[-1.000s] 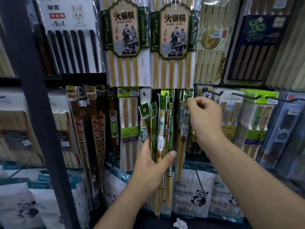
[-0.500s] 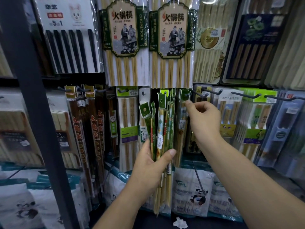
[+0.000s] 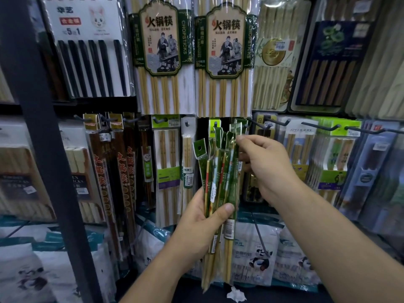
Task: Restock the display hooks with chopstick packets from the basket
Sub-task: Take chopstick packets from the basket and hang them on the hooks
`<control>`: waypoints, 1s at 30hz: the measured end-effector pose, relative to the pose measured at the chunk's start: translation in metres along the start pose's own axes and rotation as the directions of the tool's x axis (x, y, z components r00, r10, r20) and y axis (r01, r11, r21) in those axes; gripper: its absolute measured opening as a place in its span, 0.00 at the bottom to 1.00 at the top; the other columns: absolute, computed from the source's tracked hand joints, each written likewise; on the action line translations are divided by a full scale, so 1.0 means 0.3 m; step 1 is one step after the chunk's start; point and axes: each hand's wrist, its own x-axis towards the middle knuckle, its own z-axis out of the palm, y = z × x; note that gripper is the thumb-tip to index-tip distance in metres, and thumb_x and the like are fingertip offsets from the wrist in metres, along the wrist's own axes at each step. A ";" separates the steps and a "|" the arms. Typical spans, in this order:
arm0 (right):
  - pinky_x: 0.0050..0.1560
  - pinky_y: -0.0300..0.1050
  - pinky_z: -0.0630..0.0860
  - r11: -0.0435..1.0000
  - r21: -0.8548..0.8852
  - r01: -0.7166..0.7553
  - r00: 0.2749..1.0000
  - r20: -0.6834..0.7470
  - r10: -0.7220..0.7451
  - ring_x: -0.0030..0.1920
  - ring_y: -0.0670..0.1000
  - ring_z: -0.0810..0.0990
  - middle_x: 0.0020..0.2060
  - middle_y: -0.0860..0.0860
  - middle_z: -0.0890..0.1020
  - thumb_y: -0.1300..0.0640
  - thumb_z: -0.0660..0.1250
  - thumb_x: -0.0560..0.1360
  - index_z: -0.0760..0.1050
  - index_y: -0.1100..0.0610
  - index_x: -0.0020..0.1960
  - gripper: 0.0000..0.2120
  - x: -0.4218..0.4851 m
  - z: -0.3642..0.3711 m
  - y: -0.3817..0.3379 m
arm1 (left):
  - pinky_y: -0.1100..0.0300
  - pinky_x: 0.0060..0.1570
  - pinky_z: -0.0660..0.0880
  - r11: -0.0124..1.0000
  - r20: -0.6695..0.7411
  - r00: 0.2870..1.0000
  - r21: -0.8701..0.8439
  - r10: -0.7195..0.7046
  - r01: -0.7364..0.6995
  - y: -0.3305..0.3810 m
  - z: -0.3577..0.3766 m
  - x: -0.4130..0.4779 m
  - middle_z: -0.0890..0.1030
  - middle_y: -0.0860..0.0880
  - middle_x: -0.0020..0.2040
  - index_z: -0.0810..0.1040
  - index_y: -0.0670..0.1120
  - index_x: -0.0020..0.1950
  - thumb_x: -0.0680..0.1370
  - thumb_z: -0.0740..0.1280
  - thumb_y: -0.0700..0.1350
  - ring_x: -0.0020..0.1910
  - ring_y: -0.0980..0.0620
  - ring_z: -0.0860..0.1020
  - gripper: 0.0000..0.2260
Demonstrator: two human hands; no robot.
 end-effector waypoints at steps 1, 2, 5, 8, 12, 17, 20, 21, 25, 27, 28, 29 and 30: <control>0.43 0.42 0.74 1.000 -0.004 -0.012 1.000 -0.003 0.012 0.38 0.45 0.79 0.37 0.48 0.83 0.55 0.71 0.78 0.85 0.51 0.42 0.07 0.002 -0.004 0.000 | 0.85 0.43 0.66 1.000 0.006 1.000 0.001 -0.005 0.005 0.001 0.002 -0.001 0.73 0.85 0.45 0.70 0.67 0.57 0.82 0.68 0.42 0.49 0.85 0.71 0.18; 0.45 0.44 0.73 1.000 -0.006 -0.011 1.000 -0.014 0.011 0.38 0.46 0.77 0.36 0.49 0.81 0.56 0.70 0.78 0.85 0.51 0.40 0.09 0.003 -0.008 0.000 | 0.86 0.43 0.66 1.000 0.012 1.000 0.004 -0.005 0.005 0.003 0.005 -0.001 0.73 0.85 0.45 0.72 0.69 0.56 0.83 0.67 0.42 0.48 0.86 0.70 0.19; 0.42 0.42 0.71 1.000 0.019 0.016 0.997 -0.076 -0.014 0.32 0.43 0.73 0.29 0.45 0.75 0.58 0.69 0.77 0.82 0.51 0.35 0.12 0.008 -0.017 -0.007 | 0.80 0.45 0.72 0.999 -0.052 0.999 0.033 -0.011 0.013 -0.007 -0.001 0.007 0.79 0.79 0.47 0.76 0.76 0.51 0.82 0.69 0.46 0.49 0.79 0.76 0.20; 0.45 0.38 0.70 0.998 0.057 0.039 0.993 -0.110 -0.032 0.34 0.37 0.79 0.32 0.45 0.82 0.55 0.71 0.78 0.82 0.51 0.36 0.11 0.012 -0.013 -0.018 | 0.53 0.53 0.76 0.999 -0.151 0.988 -0.040 0.007 -0.014 -0.011 -0.014 0.008 0.85 0.56 0.44 0.79 0.56 0.58 0.77 0.72 0.53 0.46 0.59 0.82 0.11; 0.48 0.38 0.71 0.996 0.070 0.052 0.990 -0.137 -0.042 0.32 0.34 0.78 0.29 0.46 0.81 0.54 0.71 0.79 0.81 0.53 0.35 0.13 0.021 -0.001 -0.014 | 0.45 0.55 0.74 0.996 -0.166 0.985 -0.076 0.038 -0.051 -0.001 -0.020 0.005 0.83 0.49 0.41 0.75 0.45 0.65 0.76 0.71 0.54 0.45 0.54 0.82 0.22; 0.56 0.42 0.74 0.995 0.080 0.057 0.988 -0.148 -0.045 0.30 0.37 0.76 0.34 0.59 0.75 0.55 0.71 0.79 0.79 0.54 0.33 0.15 0.032 0.010 -0.009 | 0.41 0.61 0.75 0.996 -0.172 0.985 -0.073 0.030 -0.043 -0.010 -0.019 0.007 0.83 0.50 0.41 0.72 0.43 0.69 0.80 0.70 0.52 0.44 0.54 0.81 0.22; 0.55 0.41 0.72 0.997 0.061 0.037 0.986 -0.162 -0.026 0.27 0.40 0.71 0.32 0.53 0.72 0.56 0.70 0.79 0.77 0.56 0.34 0.15 0.051 0.019 0.006 | 0.42 0.64 0.73 0.996 -0.179 0.983 -0.077 0.029 -0.043 -0.006 -0.019 0.005 0.83 0.51 0.40 0.69 0.40 0.72 0.81 0.70 0.51 0.45 0.55 0.82 0.25; 0.52 0.38 0.72 0.998 0.051 0.030 0.984 -0.176 -0.021 0.26 0.40 0.71 0.32 0.52 0.72 0.55 0.70 0.79 0.78 0.57 0.35 0.14 0.061 0.021 0.014 | 0.43 0.62 0.75 0.996 -0.170 0.985 -0.072 0.031 -0.043 -0.007 -0.020 0.004 0.83 0.50 0.41 0.71 0.42 0.70 0.80 0.70 0.52 0.45 0.54 0.82 0.23; 0.35 0.27 0.68 1.000 -0.012 0.023 0.969 -0.245 -0.025 0.30 0.30 0.76 0.35 0.46 0.81 0.52 0.71 0.79 0.83 0.56 0.40 0.11 0.098 0.029 0.040 | 0.56 0.45 0.77 0.997 -0.142 0.990 -0.074 0.013 -0.024 -0.007 -0.026 0.006 0.84 0.49 0.43 0.77 0.49 0.60 0.78 0.71 0.51 0.41 0.52 0.81 0.13; 0.30 0.24 0.68 0.998 -0.044 0.042 0.962 -0.267 -0.052 0.31 0.30 0.76 0.34 0.45 0.82 0.52 0.71 0.79 0.82 0.53 0.39 0.11 0.111 0.032 0.051 | 0.59 0.42 0.78 0.996 -0.143 0.990 -0.084 0.005 -0.017 -0.003 -0.027 0.006 0.84 0.48 0.43 0.79 0.52 0.56 0.78 0.71 0.50 0.40 0.52 0.81 0.08; 0.30 0.24 0.68 0.997 -0.065 0.044 0.959 -0.278 -0.060 0.31 0.32 0.77 0.35 0.46 0.82 0.51 0.71 0.79 0.82 0.53 0.38 0.11 0.116 0.033 0.056 | 0.60 0.42 0.78 0.996 -0.144 0.990 -0.084 0.007 -0.019 -0.002 -0.027 0.005 0.84 0.48 0.43 0.80 0.54 0.54 0.78 0.71 0.50 0.40 0.51 0.81 0.06; 0.31 0.26 0.68 0.996 -0.084 0.039 0.955 -0.289 -0.062 0.31 0.34 0.77 0.35 0.47 0.83 0.50 0.72 0.78 0.82 0.54 0.39 0.12 0.120 0.033 0.060 | 0.60 0.42 0.78 0.996 -0.144 0.990 -0.081 0.010 -0.022 0.001 -0.026 0.005 0.84 0.48 0.43 0.80 0.55 0.53 0.78 0.71 0.50 0.40 0.51 0.81 0.05; 0.33 0.28 0.68 0.995 -0.094 0.032 0.953 -0.296 -0.059 0.32 0.37 0.77 0.35 0.48 0.82 0.50 0.72 0.78 0.82 0.56 0.40 0.12 0.121 0.034 0.065 | 0.59 0.42 0.77 0.997 -0.144 0.989 -0.079 0.013 -0.025 0.002 -0.027 0.004 0.84 0.48 0.43 0.80 0.54 0.53 0.78 0.71 0.50 0.40 0.51 0.81 0.05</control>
